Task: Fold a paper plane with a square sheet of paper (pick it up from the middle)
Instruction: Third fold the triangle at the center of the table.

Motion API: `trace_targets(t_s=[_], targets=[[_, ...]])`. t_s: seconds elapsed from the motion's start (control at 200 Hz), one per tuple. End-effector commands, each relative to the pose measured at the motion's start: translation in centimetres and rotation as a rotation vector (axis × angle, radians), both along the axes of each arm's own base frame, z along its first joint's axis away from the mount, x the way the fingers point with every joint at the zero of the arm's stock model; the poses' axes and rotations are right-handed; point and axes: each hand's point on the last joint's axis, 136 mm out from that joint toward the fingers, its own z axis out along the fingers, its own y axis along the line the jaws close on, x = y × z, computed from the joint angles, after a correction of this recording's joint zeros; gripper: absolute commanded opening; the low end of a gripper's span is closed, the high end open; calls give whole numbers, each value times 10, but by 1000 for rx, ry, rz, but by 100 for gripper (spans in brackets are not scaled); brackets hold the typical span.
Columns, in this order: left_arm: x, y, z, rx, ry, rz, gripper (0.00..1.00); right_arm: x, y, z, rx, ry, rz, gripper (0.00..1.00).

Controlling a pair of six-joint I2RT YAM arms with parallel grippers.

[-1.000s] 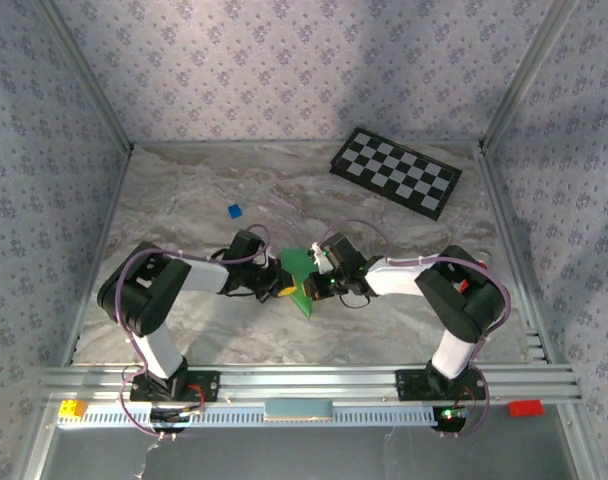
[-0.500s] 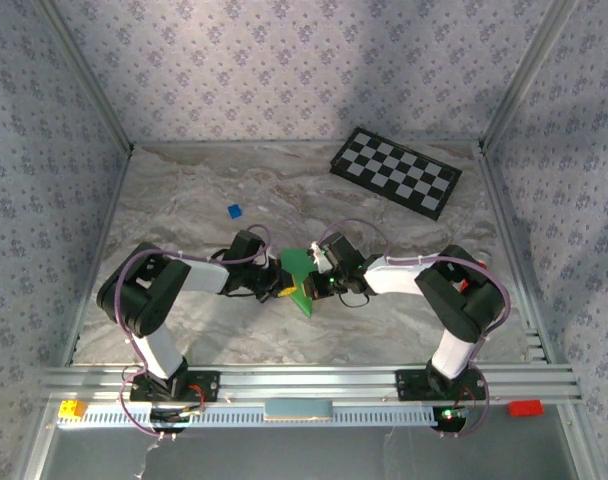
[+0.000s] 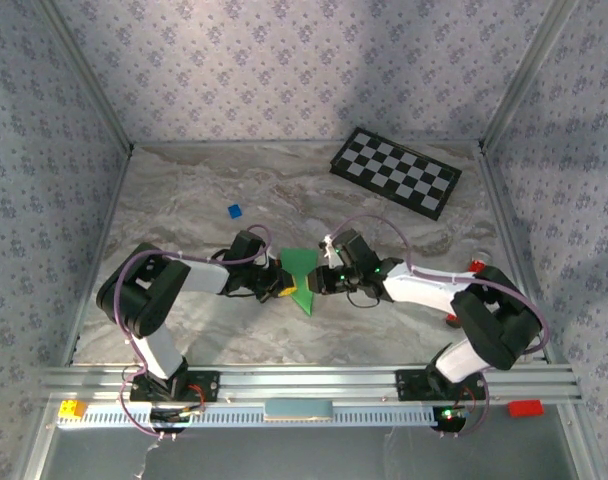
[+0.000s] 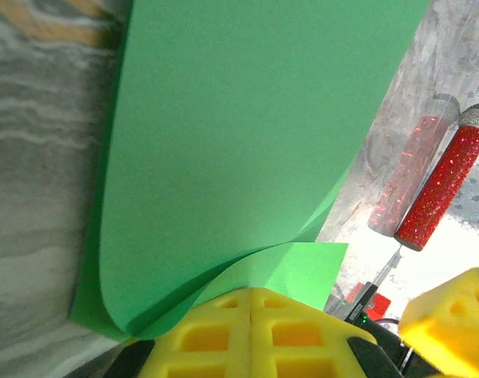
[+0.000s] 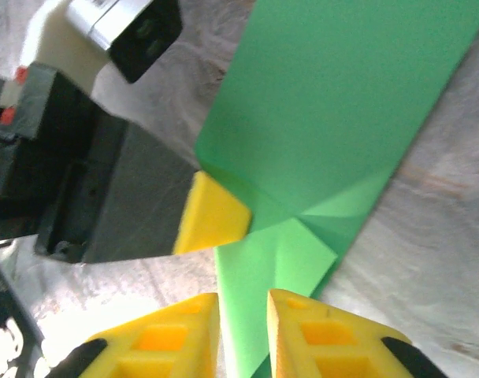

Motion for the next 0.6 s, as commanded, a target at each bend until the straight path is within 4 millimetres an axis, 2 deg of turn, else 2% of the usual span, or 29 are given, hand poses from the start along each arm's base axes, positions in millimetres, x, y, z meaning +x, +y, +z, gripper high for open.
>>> trace_targets(t_s=[0.0, 0.115, 0.32, 0.595], targets=[[-11, 17, -23, 105, 52, 33, 0, -25, 15, -1, 42, 74, 70, 18], [-11, 18, -23, 108, 51, 37, 0, -36, 25, -14, 10, 113, 116, 8], [-10, 18, -23, 106, 50, 35, 0, -42, 41, -25, -6, 141, 159, 4], [-12, 18, -25, 110, 55, 30, 0, -42, 33, -41, -67, 172, 142, 3]])
